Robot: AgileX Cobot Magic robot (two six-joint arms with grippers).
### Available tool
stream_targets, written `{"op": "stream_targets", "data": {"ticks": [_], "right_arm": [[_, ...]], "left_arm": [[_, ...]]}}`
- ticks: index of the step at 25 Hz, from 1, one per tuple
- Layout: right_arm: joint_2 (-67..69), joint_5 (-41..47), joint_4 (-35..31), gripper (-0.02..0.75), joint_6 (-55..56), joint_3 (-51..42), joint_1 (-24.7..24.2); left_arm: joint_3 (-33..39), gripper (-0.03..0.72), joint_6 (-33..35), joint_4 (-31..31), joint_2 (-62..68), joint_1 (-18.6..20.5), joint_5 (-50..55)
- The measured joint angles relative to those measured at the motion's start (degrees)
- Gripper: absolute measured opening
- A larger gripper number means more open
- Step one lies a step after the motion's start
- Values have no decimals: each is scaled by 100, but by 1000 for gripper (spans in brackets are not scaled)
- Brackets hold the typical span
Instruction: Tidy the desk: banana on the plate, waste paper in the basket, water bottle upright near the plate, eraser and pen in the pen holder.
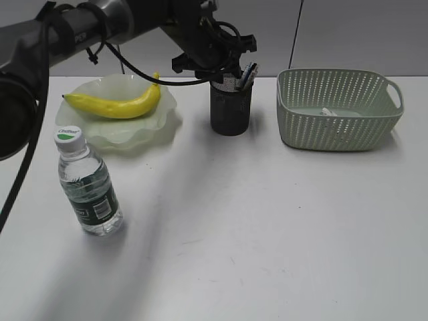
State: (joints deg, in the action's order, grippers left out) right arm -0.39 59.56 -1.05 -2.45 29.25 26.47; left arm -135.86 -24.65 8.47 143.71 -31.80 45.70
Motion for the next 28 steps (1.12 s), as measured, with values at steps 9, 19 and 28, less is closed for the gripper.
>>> {"op": "stream_targets", "data": {"ticks": [9, 19, 28], "right_arm": [[0, 0, 7, 436, 0, 0, 0], [0, 0, 21, 436, 0, 0, 0], [0, 0, 63, 436, 0, 0, 0]], "left_arm": [[0, 305, 210, -613, -970, 0, 1051], [10, 302, 946, -1205, -2850, -24, 2397], [1547, 302, 1350, -1698, -5162, -106, 2385]]}}
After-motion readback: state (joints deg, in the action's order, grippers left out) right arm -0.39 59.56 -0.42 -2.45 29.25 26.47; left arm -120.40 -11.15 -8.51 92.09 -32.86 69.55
